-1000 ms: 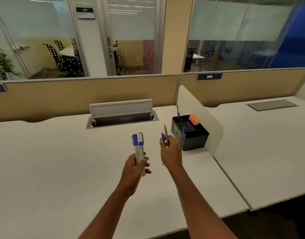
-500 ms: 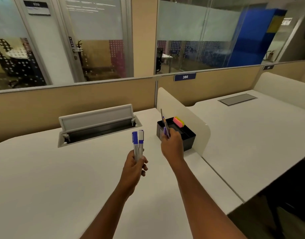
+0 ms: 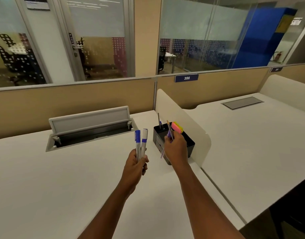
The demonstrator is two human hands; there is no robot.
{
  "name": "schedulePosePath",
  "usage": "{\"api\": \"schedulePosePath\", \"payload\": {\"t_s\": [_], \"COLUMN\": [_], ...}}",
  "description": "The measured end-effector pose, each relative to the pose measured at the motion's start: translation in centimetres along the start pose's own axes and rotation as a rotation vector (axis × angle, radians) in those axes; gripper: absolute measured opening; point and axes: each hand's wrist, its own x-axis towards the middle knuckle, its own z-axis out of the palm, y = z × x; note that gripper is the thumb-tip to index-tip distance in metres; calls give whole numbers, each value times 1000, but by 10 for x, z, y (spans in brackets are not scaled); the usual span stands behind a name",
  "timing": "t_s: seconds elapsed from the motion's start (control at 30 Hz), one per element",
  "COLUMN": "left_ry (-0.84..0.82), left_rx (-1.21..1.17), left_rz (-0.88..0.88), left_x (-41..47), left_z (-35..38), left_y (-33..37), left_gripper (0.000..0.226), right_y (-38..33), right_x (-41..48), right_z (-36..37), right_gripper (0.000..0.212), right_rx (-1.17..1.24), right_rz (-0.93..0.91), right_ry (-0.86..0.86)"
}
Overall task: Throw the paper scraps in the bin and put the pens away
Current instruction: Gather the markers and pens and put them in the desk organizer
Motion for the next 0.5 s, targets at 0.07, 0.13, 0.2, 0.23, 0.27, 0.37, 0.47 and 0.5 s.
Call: {"api": "schedulePosePath", "payload": {"t_s": [0.07, 0.13, 0.2, 0.23, 0.27, 0.37, 0.47, 0.5], "left_ry": [14, 29, 43, 51, 61, 76, 87, 91], "left_rx": [-3, -6, -19, -23, -22, -16, -7, -7], "left_rz": [-4, -6, -8, -9, -11, -17, -14, -13], "left_x": [10, 19, 28, 32, 36, 47, 55, 57], "left_z": [10, 19, 27, 30, 33, 41, 46, 46], "left_y": [2, 4, 5, 6, 6, 6, 5, 5], "left_gripper": [30, 29, 28, 27, 26, 23, 17, 16], "right_y": [4, 8, 12, 14, 15, 19, 22, 23], "right_x": [18, 36, 53, 62, 71, 97, 121, 128], "right_z": [-4, -8, -12, -13, -14, -13, -9, -7], "right_gripper": [17, 13, 14, 16, 20, 32, 33, 32], "right_rx": [4, -16, -50, -67, -82, -96, -93, -95], "right_rz": [-14, -46, -78, -91, -100, -136, -176, -185], "right_ry": [9, 11, 11, 10, 10, 11, 20, 23]}}
